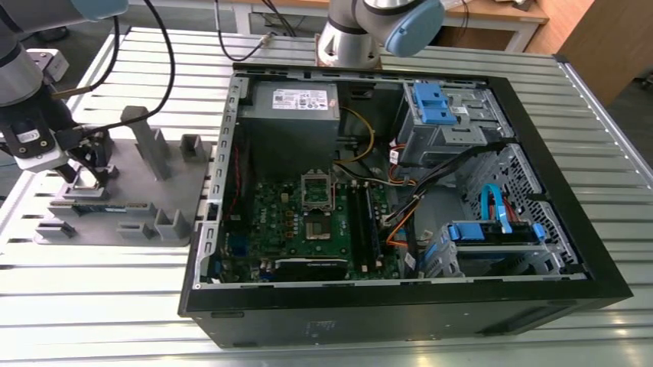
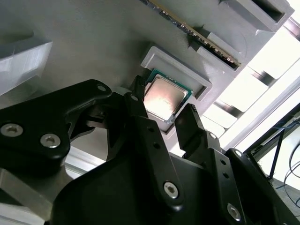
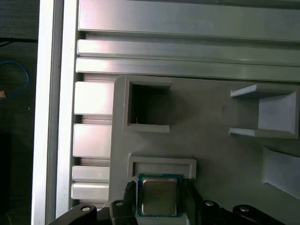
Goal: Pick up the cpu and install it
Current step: 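Pick up the cpu and move it towards the insertion slot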
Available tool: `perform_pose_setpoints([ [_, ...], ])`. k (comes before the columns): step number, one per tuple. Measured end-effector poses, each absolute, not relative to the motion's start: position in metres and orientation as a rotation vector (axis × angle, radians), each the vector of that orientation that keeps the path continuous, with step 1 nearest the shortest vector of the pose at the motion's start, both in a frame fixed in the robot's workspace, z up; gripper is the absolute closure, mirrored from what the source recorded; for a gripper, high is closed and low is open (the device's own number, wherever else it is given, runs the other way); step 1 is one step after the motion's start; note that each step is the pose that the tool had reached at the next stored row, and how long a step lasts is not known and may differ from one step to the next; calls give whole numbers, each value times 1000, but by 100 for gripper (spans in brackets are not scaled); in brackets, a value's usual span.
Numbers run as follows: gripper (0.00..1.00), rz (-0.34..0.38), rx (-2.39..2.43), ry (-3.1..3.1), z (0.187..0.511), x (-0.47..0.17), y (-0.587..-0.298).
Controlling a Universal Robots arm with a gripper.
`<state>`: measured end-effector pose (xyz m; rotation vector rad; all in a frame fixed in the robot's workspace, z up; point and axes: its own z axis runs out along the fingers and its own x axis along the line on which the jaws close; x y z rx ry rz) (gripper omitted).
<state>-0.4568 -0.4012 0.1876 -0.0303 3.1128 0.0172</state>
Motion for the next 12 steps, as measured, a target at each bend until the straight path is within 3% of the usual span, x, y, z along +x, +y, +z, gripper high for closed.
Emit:
perform_pose_setpoints([
  [12,47,17,-31,3113,184,-457,-401],
])
